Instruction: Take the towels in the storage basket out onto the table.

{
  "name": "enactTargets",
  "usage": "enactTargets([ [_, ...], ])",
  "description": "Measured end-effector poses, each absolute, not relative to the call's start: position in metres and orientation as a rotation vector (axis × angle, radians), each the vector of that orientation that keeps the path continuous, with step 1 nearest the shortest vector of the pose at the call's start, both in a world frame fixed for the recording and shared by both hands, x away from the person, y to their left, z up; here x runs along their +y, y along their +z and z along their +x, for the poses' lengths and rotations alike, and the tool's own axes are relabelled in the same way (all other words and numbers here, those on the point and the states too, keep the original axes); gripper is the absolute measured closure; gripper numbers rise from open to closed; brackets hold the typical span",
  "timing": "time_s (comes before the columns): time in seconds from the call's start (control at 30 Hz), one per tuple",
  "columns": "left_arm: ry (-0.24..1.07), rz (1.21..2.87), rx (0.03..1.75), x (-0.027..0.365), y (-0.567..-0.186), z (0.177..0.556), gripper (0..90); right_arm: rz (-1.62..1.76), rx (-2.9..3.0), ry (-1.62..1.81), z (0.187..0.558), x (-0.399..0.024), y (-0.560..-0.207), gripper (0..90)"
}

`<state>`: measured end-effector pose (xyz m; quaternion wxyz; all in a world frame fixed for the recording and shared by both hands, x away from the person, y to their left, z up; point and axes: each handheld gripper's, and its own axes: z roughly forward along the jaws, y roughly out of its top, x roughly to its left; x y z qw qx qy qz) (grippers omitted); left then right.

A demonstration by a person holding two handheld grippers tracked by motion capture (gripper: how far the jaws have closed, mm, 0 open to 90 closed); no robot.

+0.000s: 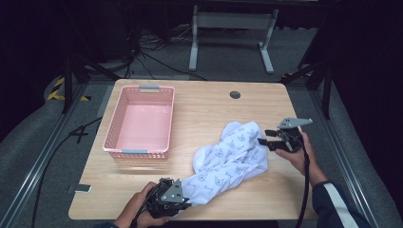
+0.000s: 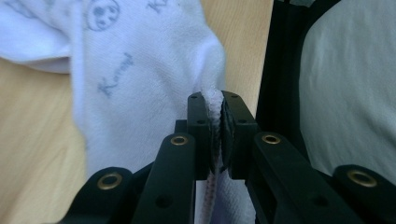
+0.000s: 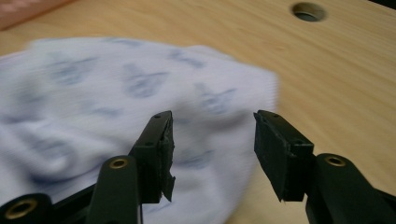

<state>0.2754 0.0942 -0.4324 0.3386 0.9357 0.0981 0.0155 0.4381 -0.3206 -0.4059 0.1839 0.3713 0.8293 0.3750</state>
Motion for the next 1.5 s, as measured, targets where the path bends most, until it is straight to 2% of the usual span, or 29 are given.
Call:
enactTargets([
  [0.13, 0.024, 2.429, 0.268, 0.09, -0.437, 0.282, 82.9, 1.189, 2.37, 1.076, 0.481, -0.32, -0.425, 40.0],
  [0.23, 0.008, 2.437, 0.268, 0.087, -0.437, 0.286, 83.2, 1.21, 2.435, 1.023, 0.496, -0.309, -0.437, 37.0],
  [0.3, 0.004, 2.439, 0.262, 0.084, -0.438, 0.287, 84.0, 1.22, 2.47, 1.009, 0.499, -0.305, -0.443, 43.0],
  [0.33, 0.004, 2.439, 0.262, 0.084, -0.438, 0.287, 84.4, 1.22, 2.47, 1.009, 0.499, -0.305, -0.443, 43.0],
  [0.43, -0.01, 2.447, 0.234, 0.082, -0.438, 0.286, 85.3, 1.168, 2.485, 1.001, 0.495, -0.301, -0.441, 84.4],
  [0.47, -0.014, 2.445, 0.241, 0.082, -0.437, 0.285, 85.6, 1.123, 2.452, 0.968, 0.492, -0.301, -0.438, 86.5],
  [0.73, -0.017, 2.437, 0.191, 0.084, -0.422, 0.275, 87.0, 1.169, 2.1, 0.918, 0.471, -0.349, -0.386, 87.3],
  [0.93, -0.087, 2.467, 0.081, 0.078, -0.417, 0.253, 87.0, 1.365, 1.986, 0.851, 0.463, -0.401, -0.393, 87.0],
  [1.03, -0.099, 2.439, 0.103, 0.073, -0.417, 0.253, 84.7, 1.398, 1.988, 0.838, 0.462, -0.406, -0.4, 86.3],
  [1.07, -0.096, 2.422, 0.127, 0.071, -0.417, 0.255, 74.5, 1.397, 2.0, 0.835, 0.461, -0.407, -0.405, 85.8],
  [1.1, -0.099, 2.406, 0.154, 0.07, -0.415, 0.257, 68.9, 1.385, 2.027, 0.839, 0.46, -0.407, -0.409, 84.9],
  [1.13, -0.025, 2.371, 0.203, 0.065, -0.41, 0.265, 52.9, 1.377, 2.048, 0.823, 0.459, -0.405, -0.412, 83.8],
  [1.17, -0.003, 2.35, 0.235, 0.062, -0.405, 0.272, 48.8, 1.365, 2.067, 0.836, 0.459, -0.404, -0.413, 83.9],
  [1.27, 0.049, 2.282, 0.272, 0.053, -0.397, 0.291, 46.7, 1.359, 2.076, 0.833, 0.457, -0.401, -0.413, 80.4],
  [1.3, 0.11, 2.273, 0.29, 0.047, -0.394, 0.301, 39.6, 1.337, 2.106, 0.871, 0.455, -0.398, -0.413, 76.9],
  [1.33, 0.138, 2.25, 0.363, 0.033, -0.391, 0.328, 39.9, 1.327, 2.102, 0.848, 0.454, -0.396, -0.413, 76.6],
  [1.37, 0.138, 2.25, 0.363, 0.033, -0.391, 0.328, 39.3, 1.327, 2.102, 0.848, 0.454, -0.396, -0.413, 76.6],
  [1.43, 0.169, 2.246, 0.416, 0.018, -0.392, 0.357, 39.0, 1.315, 2.115, 0.89, 0.452, -0.392, -0.416, 70.3],
  [1.47, 0.193, 2.24, 0.488, 0.003, -0.398, 0.389, 38.6, 1.315, 2.119, 0.883, 0.45, -0.39, -0.418, 68.7],
  [1.5, 0.193, 2.24, 0.488, 0.003, -0.398, 0.389, 38.3, 1.315, 2.119, 0.883, 0.45, -0.39, -0.418, 68.7],
])
